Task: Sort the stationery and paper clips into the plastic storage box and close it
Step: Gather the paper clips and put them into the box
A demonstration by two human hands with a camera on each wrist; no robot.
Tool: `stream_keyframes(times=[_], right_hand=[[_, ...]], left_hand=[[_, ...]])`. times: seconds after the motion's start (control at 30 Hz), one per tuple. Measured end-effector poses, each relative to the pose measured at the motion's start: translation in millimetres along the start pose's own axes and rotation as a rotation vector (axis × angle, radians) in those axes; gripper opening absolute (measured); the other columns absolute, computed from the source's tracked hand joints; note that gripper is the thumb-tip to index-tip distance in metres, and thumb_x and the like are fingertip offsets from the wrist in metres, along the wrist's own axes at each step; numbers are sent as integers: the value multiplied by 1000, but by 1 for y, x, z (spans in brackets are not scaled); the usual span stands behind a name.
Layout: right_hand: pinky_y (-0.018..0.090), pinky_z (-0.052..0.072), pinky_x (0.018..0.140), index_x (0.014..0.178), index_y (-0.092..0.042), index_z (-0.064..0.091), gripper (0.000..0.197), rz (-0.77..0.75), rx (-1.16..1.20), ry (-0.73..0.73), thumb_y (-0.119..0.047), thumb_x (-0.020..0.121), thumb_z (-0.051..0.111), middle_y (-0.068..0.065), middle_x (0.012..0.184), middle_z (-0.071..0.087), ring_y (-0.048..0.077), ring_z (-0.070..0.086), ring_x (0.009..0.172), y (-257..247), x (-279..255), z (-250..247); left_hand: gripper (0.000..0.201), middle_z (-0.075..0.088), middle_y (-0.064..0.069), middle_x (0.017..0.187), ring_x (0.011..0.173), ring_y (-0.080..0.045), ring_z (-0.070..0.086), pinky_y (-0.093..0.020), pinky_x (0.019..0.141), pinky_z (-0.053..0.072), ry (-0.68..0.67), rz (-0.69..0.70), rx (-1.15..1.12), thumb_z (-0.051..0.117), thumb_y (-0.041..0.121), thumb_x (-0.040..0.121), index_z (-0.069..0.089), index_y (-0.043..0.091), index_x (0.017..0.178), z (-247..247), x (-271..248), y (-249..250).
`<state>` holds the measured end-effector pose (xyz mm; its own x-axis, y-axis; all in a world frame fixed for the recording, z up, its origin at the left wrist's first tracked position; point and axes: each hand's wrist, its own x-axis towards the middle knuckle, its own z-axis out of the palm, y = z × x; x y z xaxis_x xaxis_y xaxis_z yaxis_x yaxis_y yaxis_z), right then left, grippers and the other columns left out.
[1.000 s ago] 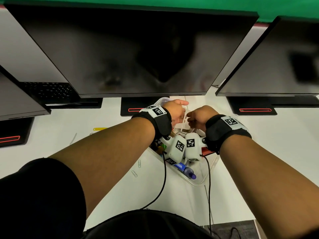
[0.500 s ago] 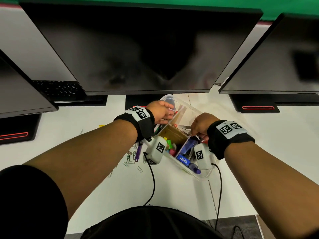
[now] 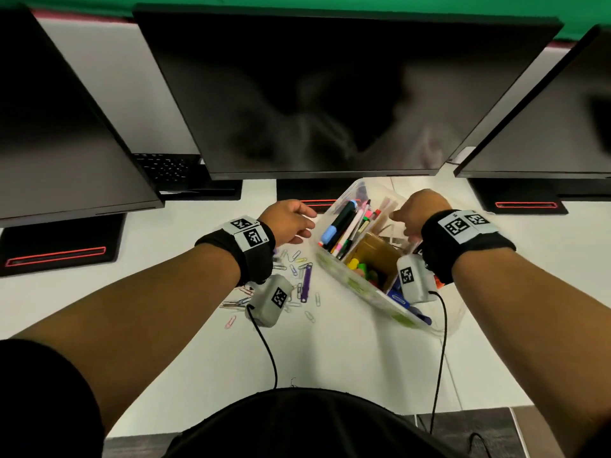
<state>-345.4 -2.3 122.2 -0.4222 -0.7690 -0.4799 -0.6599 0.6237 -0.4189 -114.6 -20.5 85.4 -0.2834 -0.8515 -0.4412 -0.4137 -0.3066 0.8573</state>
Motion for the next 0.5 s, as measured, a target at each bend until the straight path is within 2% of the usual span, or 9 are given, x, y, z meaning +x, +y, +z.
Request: stream_keyframes(times=[0.03,0.1,0.2,0.23,0.27,0.33,0.37,0.43,0.5], right_hand=[[39,60,69,107,0,61,33,11,5,-2,-24,85,66,18,100,69,33,70,84,-4,-2,4],[47,58,79,99,1,62,32,-29,23,15,-26,84,67,19,96,68,37,69,87,-20,-13,15],[47,56,85,94,0,66,26,-178,57,16,-24,85,63,21,97,69,36,67,89,-49,-33,37],[44,57,80,92,-3,65,20,-215,97,-17,-22,86,62,19,93,69,34,68,84,-58,-42,47],[40,59,70,90,-5,64,14,-242,143,-64,-19,87,62,17,86,68,30,68,74,-67,-49,59],[28,52,50,87,-8,62,7,-281,155,-146,-16,88,60,9,75,63,18,63,59,-81,-61,83],[26,50,48,85,-8,61,8,-309,122,-175,-15,89,59,7,73,63,16,63,59,-87,-65,99],[29,52,60,85,-4,64,15,-379,-30,-220,-15,90,55,11,82,67,23,68,71,-91,-67,129],[30,48,75,98,1,65,24,-380,-300,-247,-16,93,48,17,104,67,29,65,95,-87,-67,153]], left_hand=[[17,64,-6,96,72,-11,60,-23,69,52,25,-2,44,50,4,91,59,14,102,-11,-1,-8],[18,65,-7,99,73,-12,61,-24,68,52,56,-17,148,51,5,91,61,13,104,-33,-2,-25],[20,66,-9,112,91,-22,63,-30,83,51,61,-51,414,53,10,89,63,18,104,-67,-2,-50],[22,64,-8,118,100,-23,61,-28,87,48,52,-62,531,52,11,89,63,19,106,-77,-2,-57],[25,61,-8,122,108,-24,57,-27,90,44,44,-70,623,52,11,89,62,18,110,-86,-1,-65],[30,58,-9,127,118,-26,53,-28,96,41,21,-67,741,52,9,90,59,14,118,-96,0,-79],[32,57,-9,128,119,-26,52,-29,98,41,7,-67,785,52,9,90,57,14,120,-100,1,-85],[35,55,-8,130,120,-27,50,-32,99,41,-13,-72,853,54,10,89,55,16,123,-104,4,-95],[37,52,-9,131,120,-28,49,-35,98,42,-13,-90,911,55,14,88,53,18,124,-106,6,-103]])
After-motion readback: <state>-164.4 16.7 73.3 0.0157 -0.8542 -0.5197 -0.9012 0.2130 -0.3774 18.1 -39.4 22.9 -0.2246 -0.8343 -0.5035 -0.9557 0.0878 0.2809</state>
